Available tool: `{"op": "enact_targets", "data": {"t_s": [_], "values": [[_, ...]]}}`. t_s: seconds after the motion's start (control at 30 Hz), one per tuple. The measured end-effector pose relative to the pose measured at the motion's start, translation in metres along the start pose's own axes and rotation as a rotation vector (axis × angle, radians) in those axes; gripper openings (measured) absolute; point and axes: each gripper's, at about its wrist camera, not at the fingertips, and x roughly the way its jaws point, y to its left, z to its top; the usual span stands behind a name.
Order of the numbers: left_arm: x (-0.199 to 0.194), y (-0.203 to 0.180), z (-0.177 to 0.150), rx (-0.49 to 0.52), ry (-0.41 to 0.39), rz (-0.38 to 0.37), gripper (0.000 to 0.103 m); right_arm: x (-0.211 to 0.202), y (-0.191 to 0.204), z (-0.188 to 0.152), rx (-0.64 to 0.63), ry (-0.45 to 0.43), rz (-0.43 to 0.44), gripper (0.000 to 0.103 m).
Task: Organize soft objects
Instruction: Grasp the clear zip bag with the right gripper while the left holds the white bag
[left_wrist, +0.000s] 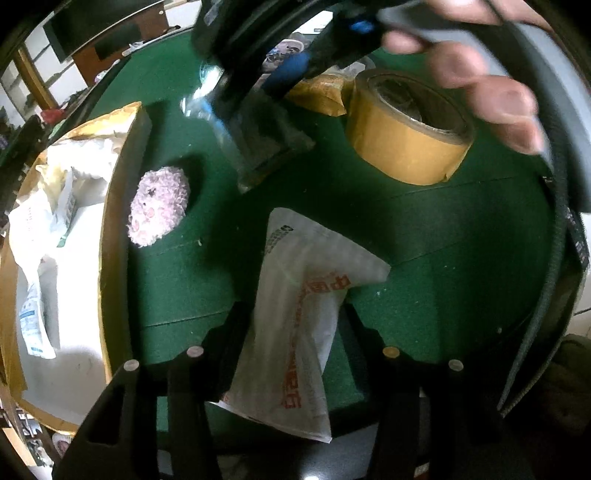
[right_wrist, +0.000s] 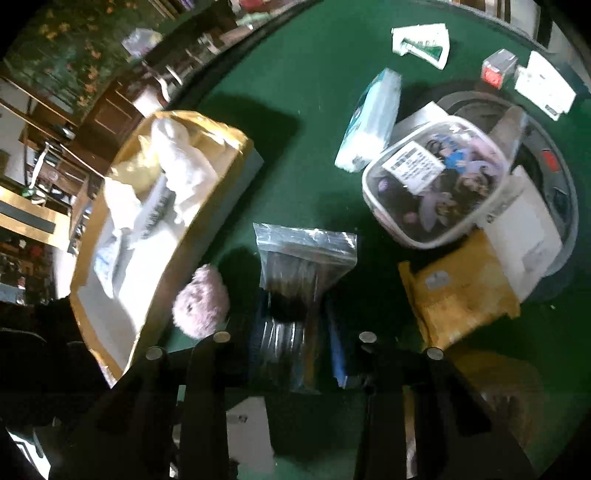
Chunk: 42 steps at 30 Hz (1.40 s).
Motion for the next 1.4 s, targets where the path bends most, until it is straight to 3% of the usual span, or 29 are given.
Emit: {"op": "enact_targets", "data": {"t_s": [0.47,0.67,0.83,1.4], "values": [[0.000,-0.027,0.011,-0.001,-0.014,0.029,0.046,-0.102,-0.014,-0.073,-0.029,-0.234,0.109,0.029],[0.000,-0.040,0.014,0.017,-0.005,0.027,0.044,-0.099,-0.019,-0.091,-0.014,-0.234,0.113,0.029],[0.009,-0.021,0.020,0.019,0.002,0.025,0.043,-0.100,-0.020,-0.101,-0.017,-0.224,0.118,0.029],[0.002,-0.022,0.030,0.022,-0.009,0.034,0.043,-0.104,-0.025,-0.119,-0.026,-0.212,0.101,0.029]]}}
